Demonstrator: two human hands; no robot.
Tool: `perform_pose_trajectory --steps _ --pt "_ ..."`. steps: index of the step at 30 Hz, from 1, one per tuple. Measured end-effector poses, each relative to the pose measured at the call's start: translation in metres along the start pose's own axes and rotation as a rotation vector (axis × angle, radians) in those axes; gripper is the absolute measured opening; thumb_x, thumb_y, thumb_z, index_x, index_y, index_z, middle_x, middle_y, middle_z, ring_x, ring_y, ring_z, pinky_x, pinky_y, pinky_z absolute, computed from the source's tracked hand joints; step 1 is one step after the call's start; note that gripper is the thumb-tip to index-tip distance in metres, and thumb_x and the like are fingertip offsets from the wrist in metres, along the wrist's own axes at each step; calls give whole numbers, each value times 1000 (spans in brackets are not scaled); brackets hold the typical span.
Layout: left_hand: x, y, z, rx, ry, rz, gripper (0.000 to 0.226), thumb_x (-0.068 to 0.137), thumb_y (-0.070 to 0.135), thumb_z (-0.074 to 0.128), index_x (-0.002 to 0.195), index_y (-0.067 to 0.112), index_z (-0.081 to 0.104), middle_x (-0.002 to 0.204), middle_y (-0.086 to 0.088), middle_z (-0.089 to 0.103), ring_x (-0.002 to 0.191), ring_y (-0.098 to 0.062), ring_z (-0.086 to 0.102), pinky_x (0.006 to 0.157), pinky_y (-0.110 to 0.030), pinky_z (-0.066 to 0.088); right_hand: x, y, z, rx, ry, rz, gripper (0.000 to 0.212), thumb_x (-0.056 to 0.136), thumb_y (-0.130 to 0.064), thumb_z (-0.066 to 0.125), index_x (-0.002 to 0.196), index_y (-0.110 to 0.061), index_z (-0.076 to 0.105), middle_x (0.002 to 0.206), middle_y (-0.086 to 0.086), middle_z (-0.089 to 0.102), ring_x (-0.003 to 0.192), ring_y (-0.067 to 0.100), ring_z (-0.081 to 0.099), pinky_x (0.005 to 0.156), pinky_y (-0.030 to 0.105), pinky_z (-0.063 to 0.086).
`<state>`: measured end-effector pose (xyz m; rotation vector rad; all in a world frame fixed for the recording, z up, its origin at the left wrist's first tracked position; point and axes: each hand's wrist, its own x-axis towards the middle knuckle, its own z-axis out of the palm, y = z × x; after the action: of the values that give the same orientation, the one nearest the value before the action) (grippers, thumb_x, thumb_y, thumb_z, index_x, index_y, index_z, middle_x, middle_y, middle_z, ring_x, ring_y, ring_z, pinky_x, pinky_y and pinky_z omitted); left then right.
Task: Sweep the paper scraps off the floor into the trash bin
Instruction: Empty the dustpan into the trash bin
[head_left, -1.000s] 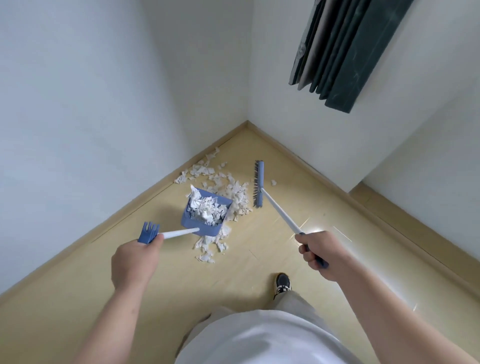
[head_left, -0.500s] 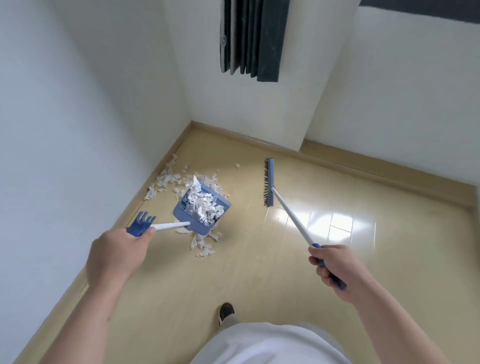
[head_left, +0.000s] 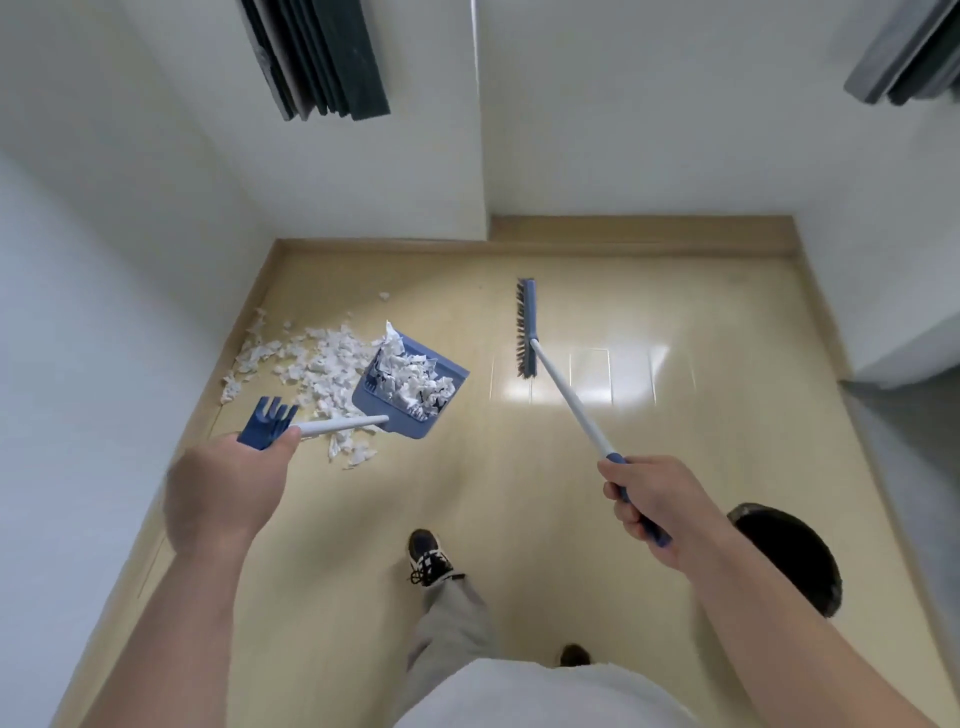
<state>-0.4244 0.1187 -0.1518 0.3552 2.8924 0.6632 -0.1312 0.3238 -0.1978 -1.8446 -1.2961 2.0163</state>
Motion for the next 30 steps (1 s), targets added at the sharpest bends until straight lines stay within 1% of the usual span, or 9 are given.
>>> perform_pose_trajectory --steps 3,7,11,13,16,19,22,27,30 --pt "-55 11 4 8 -19 39 56 88 47 70 57 4 54 59 -12 56 63 -35 53 55 -30 40 -36 40 -46 32 5 -5 7 93 -11 58 86 -10 58 65 3 45 41 12 31 36 20 23" --pt "-113 15 6 20 -52 94 56 87 49 71 58 4 56 59 -12 57 62 -34 55 56 -31 43 -78 87 -93 57 42 -11 12 97 -10 56 85 -7 57 66 5 45 41 11 32 36 21 23" --pt "-160 16 16 28 -117 190 55 86 53 70 58 6 58 60 -10 59 61 -31 56 57 -33 46 -115 131 -123 91 107 -10 10 95 -9 56 86 -7 54 68 6 45 40 11 33 36 20 23" --pt "-179 14 23 32 -141 244 54 85 55 69 59 8 61 61 -8 62 63 -31 58 58 -36 50 -130 152 -133 97 138 -12 12 96 -9 55 84 -7 52 63 4 44 38 10 32 35 19 23" --pt "-210 15 34 73 -193 338 52 86 56 66 59 12 61 60 -7 61 64 -29 58 57 -32 46 -156 185 -146 123 223 0 10 95 -7 55 85 -6 55 55 0 42 36 10 31 34 19 22" --pt "-241 14 41 91 -233 387 53 88 56 63 58 12 58 60 -5 59 63 -27 57 57 -32 45 -178 213 -155 160 286 0 7 96 -8 55 90 -5 58 60 2 43 37 10 32 34 20 24" --pt "-277 11 44 48 -294 408 54 88 55 64 57 12 56 56 -5 57 61 -29 58 58 -34 47 -205 241 -171 182 331 -4 7 95 -9 57 92 -4 59 64 5 42 39 11 33 33 21 26" --pt "-326 26 46 43 -344 467 51 88 55 64 60 12 60 57 -6 60 63 -28 61 58 -35 50 -236 276 -209 214 390 -27 13 96 -12 57 91 -1 61 66 7 44 41 12 34 34 23 27" --pt "-359 38 54 49 -353 522 51 88 54 64 57 13 57 53 -3 57 58 -27 59 55 -32 47 -242 293 -235 250 399 -41 14 97 -12 57 87 -3 60 65 6 45 41 12 35 33 22 27"
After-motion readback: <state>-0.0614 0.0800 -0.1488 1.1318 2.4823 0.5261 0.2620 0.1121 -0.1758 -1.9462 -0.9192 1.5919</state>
